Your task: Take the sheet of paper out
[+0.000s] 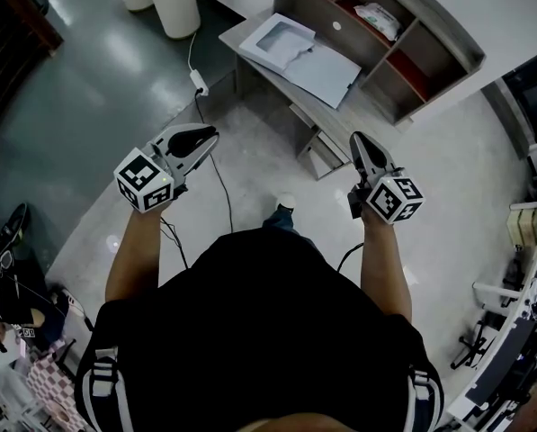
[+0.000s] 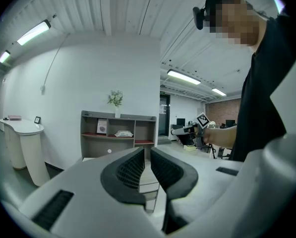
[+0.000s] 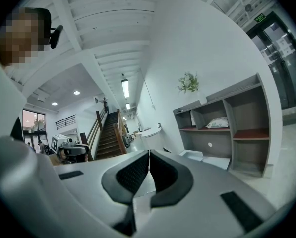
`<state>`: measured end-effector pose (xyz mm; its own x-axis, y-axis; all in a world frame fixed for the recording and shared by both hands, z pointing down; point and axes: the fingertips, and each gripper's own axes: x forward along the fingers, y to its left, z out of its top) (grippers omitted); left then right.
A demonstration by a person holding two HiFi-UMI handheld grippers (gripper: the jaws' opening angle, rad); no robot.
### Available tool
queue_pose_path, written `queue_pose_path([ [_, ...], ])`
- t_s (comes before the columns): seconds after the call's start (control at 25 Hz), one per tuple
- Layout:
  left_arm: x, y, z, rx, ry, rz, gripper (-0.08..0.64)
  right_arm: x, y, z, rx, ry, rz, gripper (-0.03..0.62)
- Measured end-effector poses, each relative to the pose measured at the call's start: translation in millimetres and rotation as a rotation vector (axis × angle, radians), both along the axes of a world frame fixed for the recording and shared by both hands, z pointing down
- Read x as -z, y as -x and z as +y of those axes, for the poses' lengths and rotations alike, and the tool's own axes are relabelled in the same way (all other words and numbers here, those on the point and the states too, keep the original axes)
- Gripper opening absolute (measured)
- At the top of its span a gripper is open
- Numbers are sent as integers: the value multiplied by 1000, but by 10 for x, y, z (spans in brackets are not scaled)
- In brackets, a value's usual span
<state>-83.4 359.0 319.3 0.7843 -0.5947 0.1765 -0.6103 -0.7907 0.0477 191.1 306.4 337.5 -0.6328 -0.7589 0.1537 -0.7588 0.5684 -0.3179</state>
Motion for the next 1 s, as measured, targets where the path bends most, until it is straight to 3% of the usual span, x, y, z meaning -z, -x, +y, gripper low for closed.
queue_pose_path([
  [0.32, -93, -217, -417, 6, 20, -2, 55, -100, -171, -447, 13, 25, 6, 15],
  [1.0, -317, -289, -1088, 63, 58, -13, 55, -374, -248, -1267, 65, 71, 26, 15],
])
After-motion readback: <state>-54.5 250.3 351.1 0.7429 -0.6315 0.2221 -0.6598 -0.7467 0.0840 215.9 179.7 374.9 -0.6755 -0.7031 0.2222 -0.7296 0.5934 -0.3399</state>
